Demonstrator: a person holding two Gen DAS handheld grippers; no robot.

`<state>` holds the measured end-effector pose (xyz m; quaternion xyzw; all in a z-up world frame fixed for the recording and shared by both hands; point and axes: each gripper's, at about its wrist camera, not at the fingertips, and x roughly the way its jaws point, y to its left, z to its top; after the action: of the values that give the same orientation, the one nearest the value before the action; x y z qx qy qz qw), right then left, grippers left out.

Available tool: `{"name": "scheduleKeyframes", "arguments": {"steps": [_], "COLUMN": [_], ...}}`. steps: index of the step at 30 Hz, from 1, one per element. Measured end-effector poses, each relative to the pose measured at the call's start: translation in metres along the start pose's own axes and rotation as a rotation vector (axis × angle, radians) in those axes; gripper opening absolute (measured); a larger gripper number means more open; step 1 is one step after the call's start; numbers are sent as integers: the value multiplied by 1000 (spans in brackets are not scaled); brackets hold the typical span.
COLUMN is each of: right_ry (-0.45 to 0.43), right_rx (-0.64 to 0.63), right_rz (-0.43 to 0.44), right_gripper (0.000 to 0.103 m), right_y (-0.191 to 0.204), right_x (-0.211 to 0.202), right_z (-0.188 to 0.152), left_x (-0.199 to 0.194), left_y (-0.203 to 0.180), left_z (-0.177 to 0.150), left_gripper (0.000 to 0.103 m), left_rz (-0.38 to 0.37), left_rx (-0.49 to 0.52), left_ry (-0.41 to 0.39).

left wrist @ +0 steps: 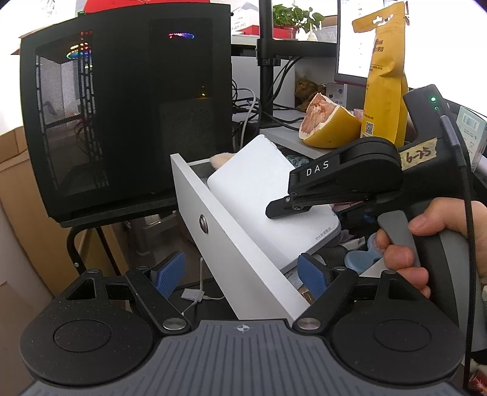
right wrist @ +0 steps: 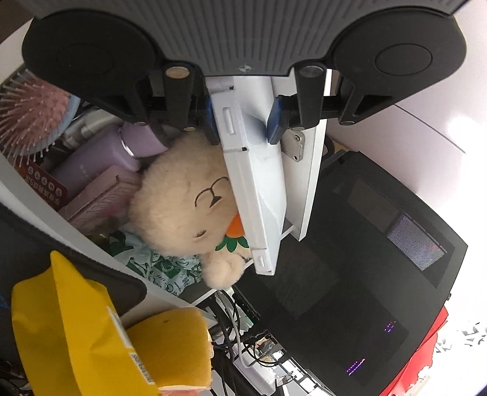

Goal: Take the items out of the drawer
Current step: 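Tilt the white case upright with the right tool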

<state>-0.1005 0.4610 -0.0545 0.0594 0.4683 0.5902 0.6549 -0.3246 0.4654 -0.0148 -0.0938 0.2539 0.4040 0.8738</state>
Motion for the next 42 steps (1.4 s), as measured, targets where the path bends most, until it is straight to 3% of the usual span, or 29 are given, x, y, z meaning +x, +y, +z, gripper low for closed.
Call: {"name": "scheduleKeyframes", "arguments": {"steps": [9, 29, 42], "right_ry": [-16, -141, -55], "right_rx": [6, 83, -35], "right_rz": [75, 127, 111], "right_gripper": [14, 14, 14], "right_y": [0, -20, -9], "right_x": [-7, -51, -48], "right_z": [-5, -1, -7], "left_x": [0, -1, -1], "left_y": [-1, -1, 0], "left_z": [0, 0, 0], "left_gripper": [85, 85, 85], "left_rz": [4, 11, 12], "left_rx": [-1, -11, -24], "left_ry": [1, -6, 4]}}
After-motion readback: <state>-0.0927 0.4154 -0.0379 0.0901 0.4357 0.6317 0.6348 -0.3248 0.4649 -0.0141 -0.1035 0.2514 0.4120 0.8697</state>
